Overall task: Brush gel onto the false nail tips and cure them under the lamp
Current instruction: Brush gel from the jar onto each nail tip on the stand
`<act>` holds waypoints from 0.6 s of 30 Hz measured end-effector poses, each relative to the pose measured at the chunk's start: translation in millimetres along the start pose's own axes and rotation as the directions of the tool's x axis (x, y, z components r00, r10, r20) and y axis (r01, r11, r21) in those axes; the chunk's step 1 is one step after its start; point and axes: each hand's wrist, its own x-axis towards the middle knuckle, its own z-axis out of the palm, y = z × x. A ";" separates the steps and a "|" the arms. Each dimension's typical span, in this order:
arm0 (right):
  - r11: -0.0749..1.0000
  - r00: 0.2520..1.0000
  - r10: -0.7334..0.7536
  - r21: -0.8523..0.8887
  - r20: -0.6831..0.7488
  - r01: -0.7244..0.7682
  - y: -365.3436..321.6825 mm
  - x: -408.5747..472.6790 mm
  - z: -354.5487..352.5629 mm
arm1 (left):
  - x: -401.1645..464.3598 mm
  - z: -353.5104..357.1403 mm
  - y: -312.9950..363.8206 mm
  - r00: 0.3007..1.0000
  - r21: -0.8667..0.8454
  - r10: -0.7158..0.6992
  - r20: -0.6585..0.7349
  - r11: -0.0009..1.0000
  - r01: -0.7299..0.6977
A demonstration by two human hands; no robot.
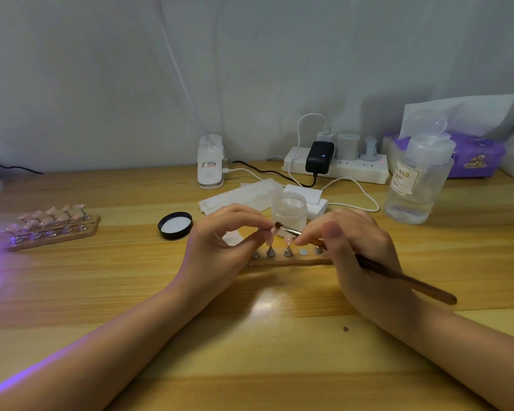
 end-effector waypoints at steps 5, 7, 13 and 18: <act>0.983 0.989 0.149 0.111 -0.022 -0.146 -1.2 1.1 -3.0 | 0.3 0.8 1.7 1.000 -0.016 -0.001 -0.001 1.000 0.001; 0.998 0.999 0.036 0.045 -0.016 -0.036 -2.8 1.5 -2.1 | 0.1 0.5 2.1 1.000 -0.022 -0.004 0.003 1.000 0.005; 0.999 0.999 -0.044 -0.026 0.022 0.044 -1.5 0.0 -0.3 | 0.4 -0.4 1.4 1.000 -0.020 0.002 0.008 1.000 -0.002; 0.964 0.977 0.215 0.162 -0.009 -0.211 -0.3 0.4 -4.0 | 0.5 -0.1 3.7 1.000 -0.039 -0.002 0.005 0.999 0.002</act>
